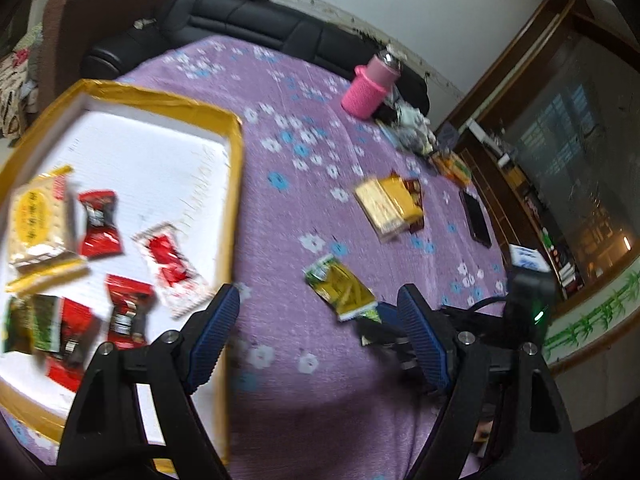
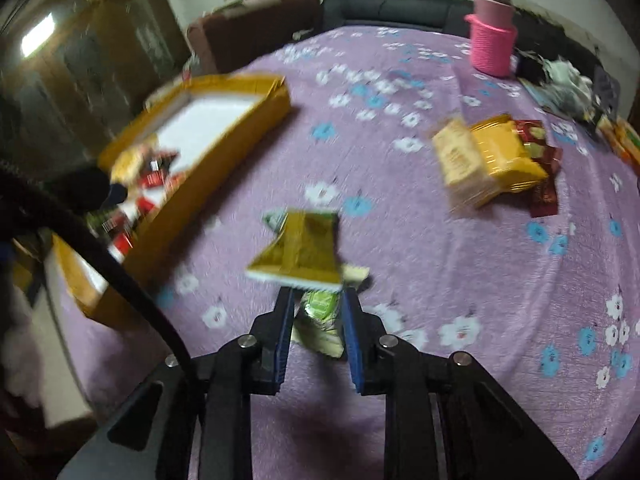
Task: Organize snacks
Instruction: 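Release items in the tray and grasp the green-and-yellow packet with the right tool, then carry the green packet into the tray with the right tool while the left carries a green-and-yellow packet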
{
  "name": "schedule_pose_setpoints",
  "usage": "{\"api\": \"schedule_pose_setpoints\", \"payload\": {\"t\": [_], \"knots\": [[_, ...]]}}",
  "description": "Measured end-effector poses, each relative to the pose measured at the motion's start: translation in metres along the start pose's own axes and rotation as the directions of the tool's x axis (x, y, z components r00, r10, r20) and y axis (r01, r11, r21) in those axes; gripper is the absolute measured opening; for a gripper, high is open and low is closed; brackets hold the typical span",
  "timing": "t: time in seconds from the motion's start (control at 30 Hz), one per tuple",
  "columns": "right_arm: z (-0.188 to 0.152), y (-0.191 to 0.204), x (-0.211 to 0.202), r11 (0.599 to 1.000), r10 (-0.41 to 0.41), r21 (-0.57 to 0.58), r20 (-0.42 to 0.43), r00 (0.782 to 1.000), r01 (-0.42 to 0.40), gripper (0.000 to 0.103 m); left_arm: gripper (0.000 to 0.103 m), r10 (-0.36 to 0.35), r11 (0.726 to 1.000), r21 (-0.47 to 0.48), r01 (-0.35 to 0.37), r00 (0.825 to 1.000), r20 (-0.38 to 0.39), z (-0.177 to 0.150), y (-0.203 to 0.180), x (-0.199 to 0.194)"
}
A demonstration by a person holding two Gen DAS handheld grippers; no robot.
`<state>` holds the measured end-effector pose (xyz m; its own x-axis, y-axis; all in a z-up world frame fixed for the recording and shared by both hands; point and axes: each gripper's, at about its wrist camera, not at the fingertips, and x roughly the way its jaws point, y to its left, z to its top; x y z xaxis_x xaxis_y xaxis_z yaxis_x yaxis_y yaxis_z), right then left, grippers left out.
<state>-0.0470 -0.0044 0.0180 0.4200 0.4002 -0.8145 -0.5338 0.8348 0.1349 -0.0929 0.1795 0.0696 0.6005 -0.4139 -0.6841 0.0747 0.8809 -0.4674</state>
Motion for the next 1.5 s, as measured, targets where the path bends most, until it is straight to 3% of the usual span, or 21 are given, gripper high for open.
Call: {"api": "schedule_pose_setpoints", "payload": {"t": [0.23,0.3,0.4,0.57,0.6,0.63,0.67,0.7,0.77,0.83,1.17,1.33,1.5], "knots": [[-0.009,-0.021,-0.007,0.999,0.016,0.044,0.030,0.999,-0.017,0.016,0.082,0.018,1.000,0.026,-0.016,0.996,-0.090,0.004,-0.023,0.048],[-0.015,-0.030,-0.012,0.998,0.000,0.063,0.027,1.000,-0.002,0.016,0.082,0.062,0.997,0.046,-0.057,0.993,-0.101,0.008,-0.027,0.064],[-0.026,-0.044,-0.021,0.996,-0.016,0.093,0.033,0.999,0.013,0.016,0.084,0.194,0.977,0.109,-0.182,0.974,-0.113,0.011,-0.037,0.086],[-0.038,-0.061,-0.032,0.992,-0.022,0.126,0.045,0.999,0.017,0.016,0.085,0.268,0.950,0.201,-0.238,0.953,-0.140,0.001,-0.045,0.115],[-0.039,-0.062,-0.033,0.992,-0.022,0.129,0.047,0.999,0.016,0.016,0.079,0.306,0.927,0.260,-0.272,0.947,-0.101,-0.004,-0.052,0.115],[-0.040,-0.063,-0.034,0.991,-0.021,0.130,0.051,0.998,0.014,0.016,0.062,0.331,0.909,0.298,-0.292,0.940,-0.086,-0.008,-0.056,0.116],[-0.041,-0.064,-0.035,0.991,-0.016,0.132,0.057,0.998,0.009,0.016,0.055,0.341,0.896,0.326,-0.303,0.938,-0.066,-0.011,-0.059,0.115],[-0.041,-0.064,-0.036,0.991,-0.013,0.133,0.062,0.998,0.005,0.016,0.052,0.323,0.901,0.326,-0.285,0.944,-0.065,-0.011,-0.060,0.112],[-0.041,-0.063,-0.037,0.991,-0.009,0.132,0.070,0.998,0.000,0.016,0.044,0.296,0.912,0.312,-0.265,0.954,-0.056,-0.008,-0.058,0.106],[-0.042,-0.061,-0.039,0.992,-0.009,0.130,0.077,0.997,-0.001,0.016,0.042,0.265,0.929,0.281,-0.240,0.963,-0.054,-0.005,-0.054,0.097],[-0.027,-0.034,-0.057,0.996,0.004,0.085,0.132,0.991,-0.016,0.016,0.040,0.152,0.977,0.145,-0.154,0.988,0.028,0.002,-0.027,0.039],[-0.009,-0.001,-0.061,0.997,0.059,0.040,0.148,0.987,-0.066,0.016,0.040,0.139,0.989,0.020,-0.143,0.981,0.133,0.005,0.013,-0.021],[0.015,0.041,-0.048,0.990,0.143,-0.004,0.132,0.981,-0.144,0.016,0.040,0.216,0.976,-0.080,-0.204,0.958,0.189,-0.001,0.060,-0.060]]}}
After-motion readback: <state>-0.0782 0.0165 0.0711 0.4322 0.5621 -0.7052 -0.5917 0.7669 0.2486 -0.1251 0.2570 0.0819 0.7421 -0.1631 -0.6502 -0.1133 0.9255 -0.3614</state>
